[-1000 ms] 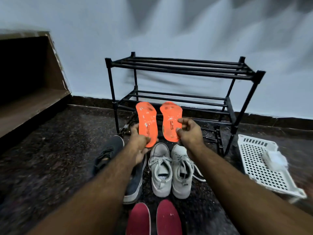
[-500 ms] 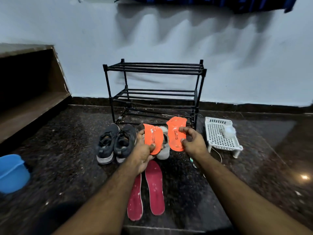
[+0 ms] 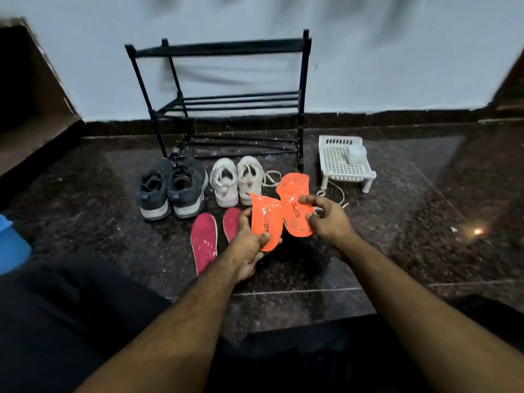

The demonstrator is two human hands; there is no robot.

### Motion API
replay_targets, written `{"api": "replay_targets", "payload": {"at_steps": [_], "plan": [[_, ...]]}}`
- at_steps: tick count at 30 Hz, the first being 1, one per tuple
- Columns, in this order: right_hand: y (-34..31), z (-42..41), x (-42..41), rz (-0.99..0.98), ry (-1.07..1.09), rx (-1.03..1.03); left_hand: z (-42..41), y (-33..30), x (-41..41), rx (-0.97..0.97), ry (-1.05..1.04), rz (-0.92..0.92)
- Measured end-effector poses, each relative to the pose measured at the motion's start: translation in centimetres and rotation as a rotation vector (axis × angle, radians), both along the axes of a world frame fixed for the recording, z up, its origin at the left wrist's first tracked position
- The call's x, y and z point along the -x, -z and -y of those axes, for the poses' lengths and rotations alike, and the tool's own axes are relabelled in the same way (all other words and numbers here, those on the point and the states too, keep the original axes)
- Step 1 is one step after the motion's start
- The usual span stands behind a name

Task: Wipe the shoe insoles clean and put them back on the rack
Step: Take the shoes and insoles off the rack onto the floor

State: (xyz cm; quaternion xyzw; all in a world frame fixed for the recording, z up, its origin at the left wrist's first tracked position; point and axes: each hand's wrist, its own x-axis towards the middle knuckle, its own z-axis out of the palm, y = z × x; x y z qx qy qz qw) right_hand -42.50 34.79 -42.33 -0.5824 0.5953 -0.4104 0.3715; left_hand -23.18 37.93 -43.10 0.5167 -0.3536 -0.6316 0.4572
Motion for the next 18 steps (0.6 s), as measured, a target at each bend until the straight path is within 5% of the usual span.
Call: {"api": "replay_targets", "payload": {"at_steps": [4, 8, 10, 14, 18], "plan": [[5.8, -2.0, 1.6, -0.121, -0.11, -0.139, -2.1, 4.9, -0.3, -0.151, -0.046, -0.007], [7.5, -1.3, 2.2, -0.308, -0.146, -0.385, -2.0, 7.6, 0.5, -0.244, -0.031, 0.249], [7.9, -1.1, 2.1, -0.429, -0.171, -0.441, -1.4, 7.7, 1.7, -0.27, -0.04, 0.232], [7.7, -0.9, 2.2, -0.692, -0.185, -0.505, -0.9, 8.9, 3.0, -0.164, -0.061, 0.456], [7.9, 0.0, 1.6, -0.693, -0.164, -0.479, -0.4, 9.6, 3.7, -0.128, -0.023, 0.577]]}}
